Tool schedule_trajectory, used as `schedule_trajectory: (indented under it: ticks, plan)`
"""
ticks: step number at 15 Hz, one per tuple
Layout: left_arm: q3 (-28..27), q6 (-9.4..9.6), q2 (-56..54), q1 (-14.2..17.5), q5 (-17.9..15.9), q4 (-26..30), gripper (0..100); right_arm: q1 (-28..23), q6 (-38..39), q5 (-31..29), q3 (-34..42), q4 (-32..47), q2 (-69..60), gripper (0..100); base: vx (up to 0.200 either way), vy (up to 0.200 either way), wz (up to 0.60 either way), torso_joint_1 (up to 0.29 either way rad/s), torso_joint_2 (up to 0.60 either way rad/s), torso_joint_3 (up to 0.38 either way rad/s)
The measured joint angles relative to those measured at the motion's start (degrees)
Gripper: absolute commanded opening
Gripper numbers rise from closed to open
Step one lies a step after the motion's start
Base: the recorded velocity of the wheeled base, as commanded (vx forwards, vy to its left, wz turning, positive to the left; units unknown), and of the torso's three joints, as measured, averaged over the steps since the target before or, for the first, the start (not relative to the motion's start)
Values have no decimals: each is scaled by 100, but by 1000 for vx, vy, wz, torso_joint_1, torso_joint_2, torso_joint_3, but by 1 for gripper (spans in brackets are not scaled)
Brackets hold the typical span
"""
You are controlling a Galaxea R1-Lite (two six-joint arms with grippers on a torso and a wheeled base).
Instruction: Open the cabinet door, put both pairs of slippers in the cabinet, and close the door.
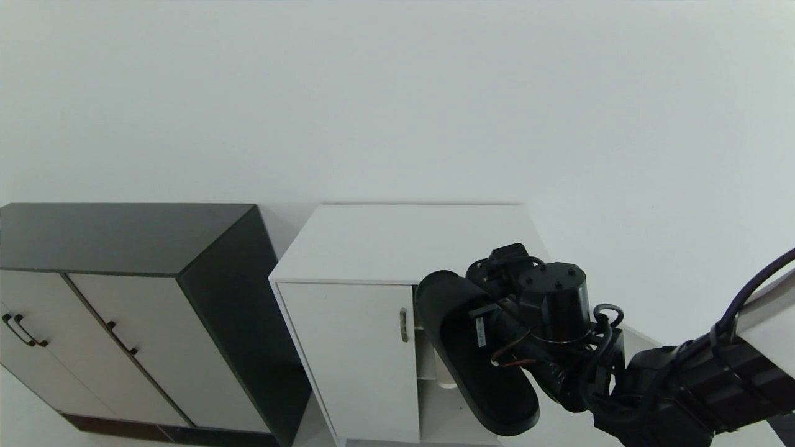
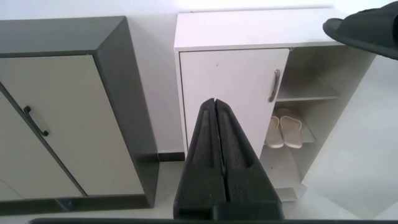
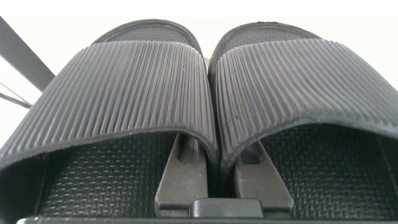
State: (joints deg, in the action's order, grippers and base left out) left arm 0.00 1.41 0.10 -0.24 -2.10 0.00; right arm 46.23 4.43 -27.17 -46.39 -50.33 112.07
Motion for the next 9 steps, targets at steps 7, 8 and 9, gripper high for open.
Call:
schedule_trajectory:
  ticks: [7,8,9]
  plan:
    - [0,0,0,0,-1,0,0,5,-73,-11,11,-9,-33,0,0,0,0,-145,325,174]
    - [0,0,0,0,-1,0,0,10,-82,-11,6,-7,-30,0,0,0,0,-163,383,217]
    - [0,-2,0,0,-1,0,0,10,-82,-13,6,-11,-30,0,0,0,0,-173,393,222]
